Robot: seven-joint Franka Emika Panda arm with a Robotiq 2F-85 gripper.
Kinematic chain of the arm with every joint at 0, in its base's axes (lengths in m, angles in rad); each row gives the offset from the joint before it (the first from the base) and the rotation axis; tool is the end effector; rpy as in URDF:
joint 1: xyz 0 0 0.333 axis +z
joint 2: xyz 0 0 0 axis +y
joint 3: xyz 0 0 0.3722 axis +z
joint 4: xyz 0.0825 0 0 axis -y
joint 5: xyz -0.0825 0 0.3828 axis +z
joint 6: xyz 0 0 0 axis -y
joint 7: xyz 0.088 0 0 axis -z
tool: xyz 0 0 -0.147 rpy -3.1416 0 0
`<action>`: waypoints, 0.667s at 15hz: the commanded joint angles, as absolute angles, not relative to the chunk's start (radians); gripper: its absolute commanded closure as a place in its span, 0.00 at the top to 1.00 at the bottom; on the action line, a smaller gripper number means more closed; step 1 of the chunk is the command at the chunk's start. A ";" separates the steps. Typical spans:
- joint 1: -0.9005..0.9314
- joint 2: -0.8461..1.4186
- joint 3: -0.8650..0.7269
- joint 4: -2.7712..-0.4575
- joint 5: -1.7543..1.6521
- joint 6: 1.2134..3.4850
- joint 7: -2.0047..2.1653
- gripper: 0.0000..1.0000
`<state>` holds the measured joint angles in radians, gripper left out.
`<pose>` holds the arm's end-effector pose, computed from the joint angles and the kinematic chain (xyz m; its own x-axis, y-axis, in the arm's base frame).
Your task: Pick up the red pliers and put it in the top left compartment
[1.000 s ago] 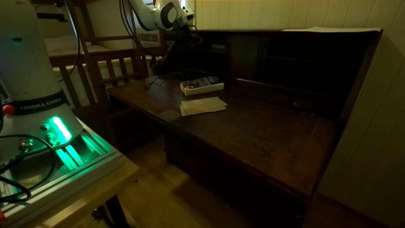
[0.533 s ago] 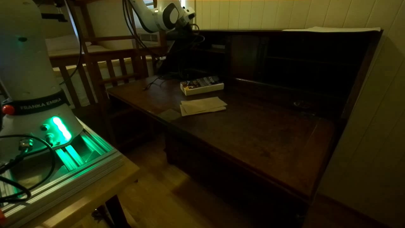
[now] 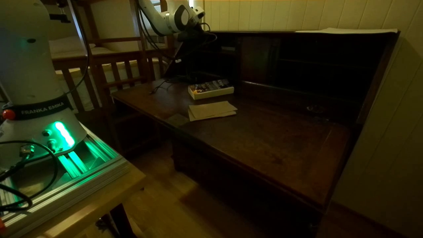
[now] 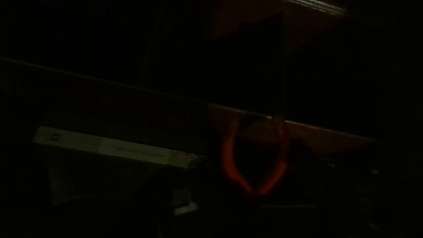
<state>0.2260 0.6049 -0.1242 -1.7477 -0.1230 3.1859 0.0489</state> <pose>0.7692 0.1084 0.3488 0.6472 0.2073 0.7335 0.1754 -0.9770 0.1214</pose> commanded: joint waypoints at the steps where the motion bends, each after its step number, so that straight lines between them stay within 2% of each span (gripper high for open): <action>1: 0.240 0.690 -0.120 -1.624 -0.124 3.159 0.047 0.29; 10: 0.273 0.777 -0.171 -1.515 -0.103 3.160 0.100 0.29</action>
<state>0.2474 0.7388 -0.1363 -1.5779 -0.1209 3.1757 0.0676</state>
